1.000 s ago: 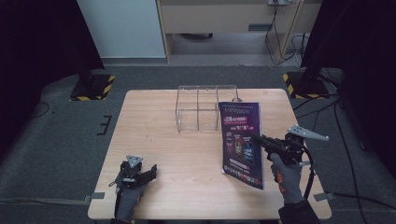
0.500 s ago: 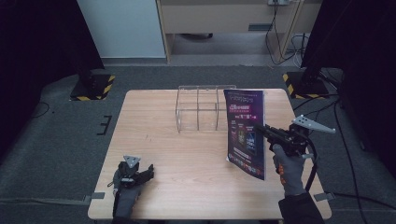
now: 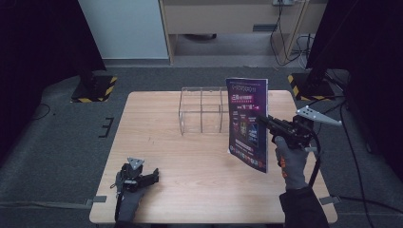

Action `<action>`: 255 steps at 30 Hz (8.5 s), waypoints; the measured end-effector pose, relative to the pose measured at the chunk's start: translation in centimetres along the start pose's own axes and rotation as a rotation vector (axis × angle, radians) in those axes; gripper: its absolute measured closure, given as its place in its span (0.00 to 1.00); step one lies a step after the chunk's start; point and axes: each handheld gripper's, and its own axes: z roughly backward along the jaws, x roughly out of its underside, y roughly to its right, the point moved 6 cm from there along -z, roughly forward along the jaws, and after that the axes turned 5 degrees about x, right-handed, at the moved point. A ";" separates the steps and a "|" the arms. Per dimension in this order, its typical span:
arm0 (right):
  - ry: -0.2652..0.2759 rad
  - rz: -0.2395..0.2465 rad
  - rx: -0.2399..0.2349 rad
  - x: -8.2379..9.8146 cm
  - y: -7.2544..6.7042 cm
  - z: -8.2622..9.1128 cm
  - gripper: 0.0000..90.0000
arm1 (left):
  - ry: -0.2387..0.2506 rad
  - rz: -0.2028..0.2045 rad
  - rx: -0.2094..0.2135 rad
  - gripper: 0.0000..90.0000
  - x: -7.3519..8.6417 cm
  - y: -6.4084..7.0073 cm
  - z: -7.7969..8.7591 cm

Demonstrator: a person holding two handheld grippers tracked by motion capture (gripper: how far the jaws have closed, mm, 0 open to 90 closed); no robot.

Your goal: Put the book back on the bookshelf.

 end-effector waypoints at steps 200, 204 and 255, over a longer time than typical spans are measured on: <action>0.009 0.132 0.243 2.6 5.7 -11.4 0.81 | -0.025 -0.014 0.015 0.00 0.1 -0.1 -0.2; -0.018 0.127 0.243 2.6 6.0 -11.4 0.84 | -0.025 -0.014 0.015 0.00 0.1 -0.1 -0.2; -0.072 0.131 0.203 3.1 6.6 -7.0 0.85 | -0.023 -0.015 0.014 0.00 0.1 -0.1 -0.1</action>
